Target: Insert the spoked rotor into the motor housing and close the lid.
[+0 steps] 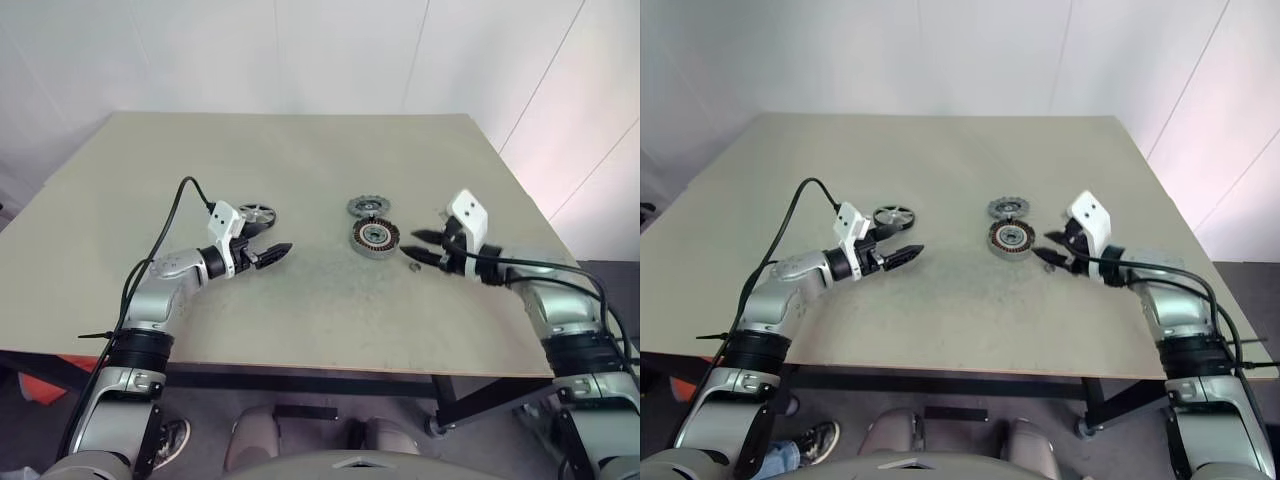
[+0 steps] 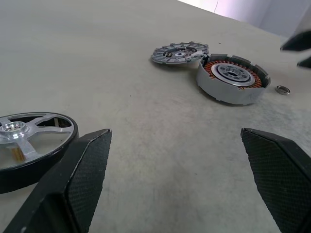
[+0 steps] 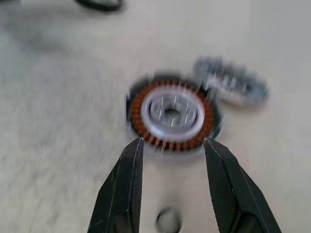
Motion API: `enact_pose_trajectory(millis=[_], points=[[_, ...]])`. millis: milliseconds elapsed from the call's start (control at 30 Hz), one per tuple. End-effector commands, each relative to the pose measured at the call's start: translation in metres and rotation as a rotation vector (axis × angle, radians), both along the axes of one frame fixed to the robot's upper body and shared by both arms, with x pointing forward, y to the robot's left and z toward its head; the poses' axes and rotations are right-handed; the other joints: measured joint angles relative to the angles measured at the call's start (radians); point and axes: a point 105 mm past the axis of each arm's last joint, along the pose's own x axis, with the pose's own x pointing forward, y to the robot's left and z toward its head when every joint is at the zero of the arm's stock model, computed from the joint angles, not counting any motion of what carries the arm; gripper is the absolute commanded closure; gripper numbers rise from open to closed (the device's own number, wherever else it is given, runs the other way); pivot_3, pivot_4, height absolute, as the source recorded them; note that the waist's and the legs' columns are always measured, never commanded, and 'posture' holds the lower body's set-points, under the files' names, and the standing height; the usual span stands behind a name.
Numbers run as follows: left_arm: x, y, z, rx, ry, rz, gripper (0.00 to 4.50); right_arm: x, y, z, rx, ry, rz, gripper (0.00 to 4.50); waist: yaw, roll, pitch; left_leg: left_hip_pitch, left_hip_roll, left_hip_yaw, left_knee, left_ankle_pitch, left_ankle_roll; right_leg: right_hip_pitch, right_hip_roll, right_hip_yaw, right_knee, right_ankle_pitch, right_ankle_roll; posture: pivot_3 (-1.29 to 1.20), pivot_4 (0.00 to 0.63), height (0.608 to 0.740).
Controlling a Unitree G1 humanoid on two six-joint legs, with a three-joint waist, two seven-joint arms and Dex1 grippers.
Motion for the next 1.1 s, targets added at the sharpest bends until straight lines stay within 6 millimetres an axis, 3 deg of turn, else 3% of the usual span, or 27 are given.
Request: enact_pose_trajectory(millis=[33, 167, 267, 600, 800, 933, 1067, 1100], points=[[0.005, -0.001, 0.014, -0.008, -0.058, -0.003, 0.00, -0.001, 0.019, 0.010, -0.116, -0.033, 0.128, 2.31, 0.002, 0.000, 0.000, 0.000, 0.000, 0.000, 0.000, 0.000, 0.000, 0.000, 0.000, 0.000, 0.000, 0.000, -0.001, 0.00, 0.000, 0.740], [0.008, -0.006, 0.017, -0.025, -0.070, -0.006, 0.00, 0.008, 0.022, -0.019, -0.364, 0.019, 0.268, 2.31, 0.001, 0.000, 0.000, -0.001, 0.000, 0.000, 0.001, 0.000, 0.000, 0.000, 0.000, 0.000, -0.001, 0.000, 0.000, 0.00, 0.000, 0.740], [0.009, -0.005, 0.018, -0.036, -0.077, 0.007, 0.00, 0.018, 0.017, -0.029, -0.500, 0.030, 0.330, 2.31, 0.002, 0.000, 0.000, -0.002, -0.001, 0.000, 0.001, 0.000, 0.000, 0.000, -0.001, 0.000, 0.000, -0.001, 0.001, 0.00, 0.000, 0.740], [-0.004, 0.002, 0.009, -0.083, -0.058, 0.070, 0.00, 0.038, 0.017, -0.021, -0.684, -0.009, 0.471, 2.31, -0.010, 0.000, 0.000, -0.014, 0.000, 0.000, 0.002, -0.001, 0.001, -0.012, 0.000, -0.001, 0.002, 0.002, -0.004, 0.00, 0.000, 0.740], [-0.005, 0.002, 0.007, -0.087, -0.052, 0.084, 0.00, 0.045, 0.023, -0.025, -0.776, -0.022, 0.521, 2.31, -0.024, 0.000, 0.000, -0.013, 0.000, 0.000, 0.004, -0.001, 0.001, -0.010, 0.000, -0.001, 0.003, 0.002, -0.005, 0.00, 0.000, 0.740], [-0.005, 0.002, 0.006, -0.084, -0.050, 0.091, 0.00, 0.050, 0.031, -0.028, -0.832, -0.054, 0.543, 2.31, -0.029, 0.000, 0.000, -0.012, 0.001, 0.000, 0.006, -0.001, 0.001, -0.010, 0.000, 0.000, 0.005, 0.002, -0.005, 0.00, 0.000, 0.740], [-0.007, 0.004, 0.005, -0.078, -0.048, 0.096, 0.00, 0.053, 0.046, -0.017, -0.789, -0.100, 0.571, 2.31, -0.041, 0.000, 0.000, -0.011, 0.001, 0.000, 0.007, -0.001, 0.001, -0.010, 0.000, 0.000, 0.008, 0.002, -0.005, 0.00, 0.000, 0.740], [-0.008, 0.005, 0.004, -0.076, -0.047, 0.095, 0.00, 0.052, 0.051, -0.014, -0.776, -0.106, 0.591, 2.12, -0.046, 0.000, 0.000, -0.011, 0.001, 0.000, 0.008, -0.001, 0.001, -0.010, 0.000, 0.000, 0.008, 0.002, -0.005, 0.00, 0.000, 0.740]])
